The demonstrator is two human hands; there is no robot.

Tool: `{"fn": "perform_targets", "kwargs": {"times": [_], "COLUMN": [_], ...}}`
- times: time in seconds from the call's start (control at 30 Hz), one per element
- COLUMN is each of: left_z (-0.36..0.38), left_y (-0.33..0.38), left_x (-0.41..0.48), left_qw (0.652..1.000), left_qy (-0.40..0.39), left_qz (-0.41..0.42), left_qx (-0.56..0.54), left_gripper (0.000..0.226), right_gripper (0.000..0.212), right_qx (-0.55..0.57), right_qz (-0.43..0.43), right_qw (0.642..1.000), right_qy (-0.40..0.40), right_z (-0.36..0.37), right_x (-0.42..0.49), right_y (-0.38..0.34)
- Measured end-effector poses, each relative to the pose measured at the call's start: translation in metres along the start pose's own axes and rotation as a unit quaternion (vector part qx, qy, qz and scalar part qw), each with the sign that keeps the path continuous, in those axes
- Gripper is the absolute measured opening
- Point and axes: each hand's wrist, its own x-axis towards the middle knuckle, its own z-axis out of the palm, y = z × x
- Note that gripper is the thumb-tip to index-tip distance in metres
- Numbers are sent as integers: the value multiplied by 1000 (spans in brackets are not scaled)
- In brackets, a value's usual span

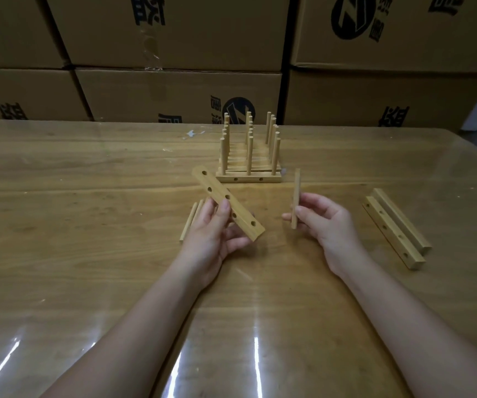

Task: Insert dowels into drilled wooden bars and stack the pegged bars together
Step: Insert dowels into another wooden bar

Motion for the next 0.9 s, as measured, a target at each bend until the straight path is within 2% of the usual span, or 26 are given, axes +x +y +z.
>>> {"fn": "perform_targets", "kwargs": {"times": [0.2,0.47,0.63,0.77,0.9], "left_z": [1,1,8,10,12], "left_y": [0,-3,-1,0,0], "left_x": [-2,-4,-6,-8,-10], "left_qw": [998,986,986,981,978], "left_qy": [-28,-23,-18,-32,-40], "left_qz": [-17,-52,-43,-28,-21], "left_qx": [53,160,160,189,205], "left_gripper": [40,21,29,36,36], "right_gripper": [16,16,14,12,15], "right_qx": [15,19,-96,-220,-256], "right_qz": [-8,-7,-53,-103,-145], "right_qw": [1000,1000,994,970,956], "right_qy": [17,-15,1,3,-13], "right_z": [3,4,7,8,8], "right_x": [2,0,-2,-3,-6], "right_y": [2,1,4,7,4]}}
